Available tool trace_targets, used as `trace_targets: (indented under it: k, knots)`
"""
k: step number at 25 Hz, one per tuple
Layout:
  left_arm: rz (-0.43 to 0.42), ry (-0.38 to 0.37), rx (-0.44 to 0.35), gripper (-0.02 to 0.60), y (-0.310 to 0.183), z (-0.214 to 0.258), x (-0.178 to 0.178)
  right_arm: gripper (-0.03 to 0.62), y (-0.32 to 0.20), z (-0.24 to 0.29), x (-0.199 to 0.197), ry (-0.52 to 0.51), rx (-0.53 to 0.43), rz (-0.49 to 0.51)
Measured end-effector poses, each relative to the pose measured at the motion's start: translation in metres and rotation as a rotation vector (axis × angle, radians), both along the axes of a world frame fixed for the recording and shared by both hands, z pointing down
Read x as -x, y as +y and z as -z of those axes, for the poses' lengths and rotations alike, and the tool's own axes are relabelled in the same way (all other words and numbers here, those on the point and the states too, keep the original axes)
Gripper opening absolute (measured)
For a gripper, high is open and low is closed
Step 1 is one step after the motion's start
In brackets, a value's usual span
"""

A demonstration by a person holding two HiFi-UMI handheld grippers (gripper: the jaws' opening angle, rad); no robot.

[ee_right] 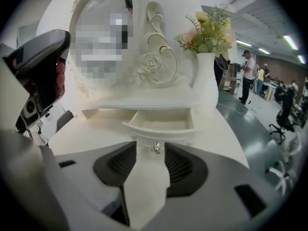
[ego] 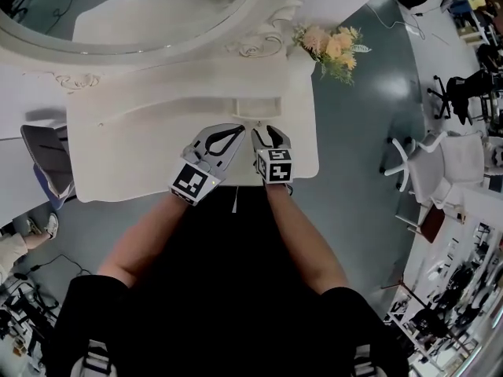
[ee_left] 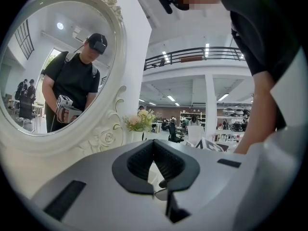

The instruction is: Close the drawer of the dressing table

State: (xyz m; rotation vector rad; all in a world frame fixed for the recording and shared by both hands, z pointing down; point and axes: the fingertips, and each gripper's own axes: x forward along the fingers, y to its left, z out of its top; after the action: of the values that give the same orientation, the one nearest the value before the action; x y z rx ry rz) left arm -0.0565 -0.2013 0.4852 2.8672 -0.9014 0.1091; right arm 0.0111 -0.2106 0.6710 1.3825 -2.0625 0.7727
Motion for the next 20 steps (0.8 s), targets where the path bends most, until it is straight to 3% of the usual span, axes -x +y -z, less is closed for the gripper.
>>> trace_targets:
  k: [20]
  knots:
    - [-0.018, -0.033, 0.010, -0.005, -0.018, -0.021, -0.009, 0.143, -0.014, -0.038, -0.006, 0.061, -0.045, -0.080]
